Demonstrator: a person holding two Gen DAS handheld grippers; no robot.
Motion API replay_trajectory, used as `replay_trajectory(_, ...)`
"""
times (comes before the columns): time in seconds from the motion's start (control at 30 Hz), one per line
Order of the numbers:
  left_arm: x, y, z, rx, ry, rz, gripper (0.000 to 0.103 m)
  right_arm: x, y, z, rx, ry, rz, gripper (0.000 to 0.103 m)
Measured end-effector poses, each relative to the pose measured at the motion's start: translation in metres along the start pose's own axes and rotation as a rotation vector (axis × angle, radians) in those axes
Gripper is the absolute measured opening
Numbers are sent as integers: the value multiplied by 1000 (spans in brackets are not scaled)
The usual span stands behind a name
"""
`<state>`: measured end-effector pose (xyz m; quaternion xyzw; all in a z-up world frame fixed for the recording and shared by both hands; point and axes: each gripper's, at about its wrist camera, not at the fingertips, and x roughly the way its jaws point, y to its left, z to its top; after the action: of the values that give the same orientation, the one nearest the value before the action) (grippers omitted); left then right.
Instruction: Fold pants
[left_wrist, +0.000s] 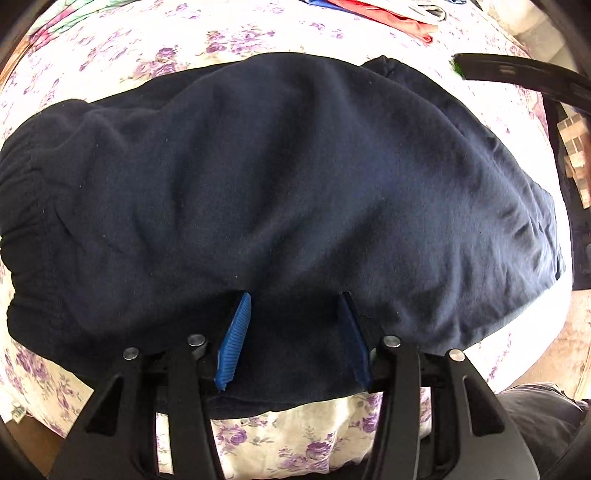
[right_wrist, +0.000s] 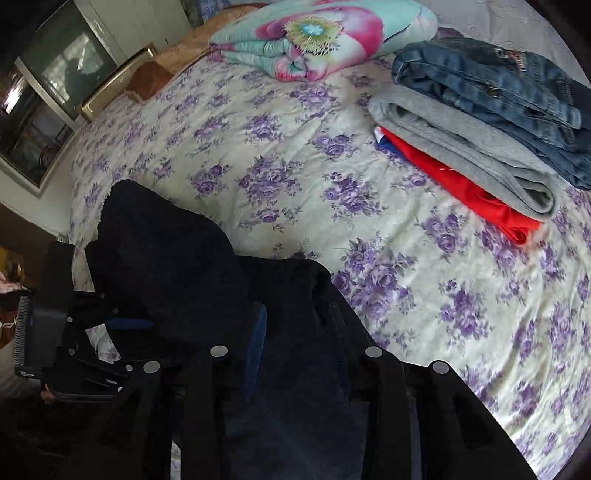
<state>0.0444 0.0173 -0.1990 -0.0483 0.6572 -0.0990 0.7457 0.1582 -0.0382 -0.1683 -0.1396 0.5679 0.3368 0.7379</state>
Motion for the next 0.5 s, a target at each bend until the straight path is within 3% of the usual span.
replay_trajectory(0.1, -7, 17, -11, -15, -1, -14, 48, 18, -2, 6, -38, 59, -15, 33)
replay_trajectory(0.2, -10, 42, -6, -47, 6, -35, 47, 27, -8, 6, -36, 87, 31, 31)
replay_trajectory(0.23, -12, 50, -5, -52, 10, -38, 46, 30, -9, 7, -34, 97, 47, 19)
replay_trajectory(0.27, -13, 53, -4, -52, 11, -36, 46, 35, -9, 8, -35, 110, 61, 2)
replay_trajectory(0.33, -14, 56, 2, -48, 9, -5, 42, 33, -8, 10, -46, 77, 24, 2)
replay_trajectory(0.37, -13, 56, 10, -56, 4, 21, 32, 25, -11, 15, -34, 37, -13, 1)
replay_trajectory(0.4, -14, 57, 11, -70, -2, 32, 29, 17, -20, 23, 6, 0, -26, 1)
replay_trajectory(0.5, -16, 75, 18, -131, -13, 26, 23, 21, -38, 38, 46, 7, -30, 1)
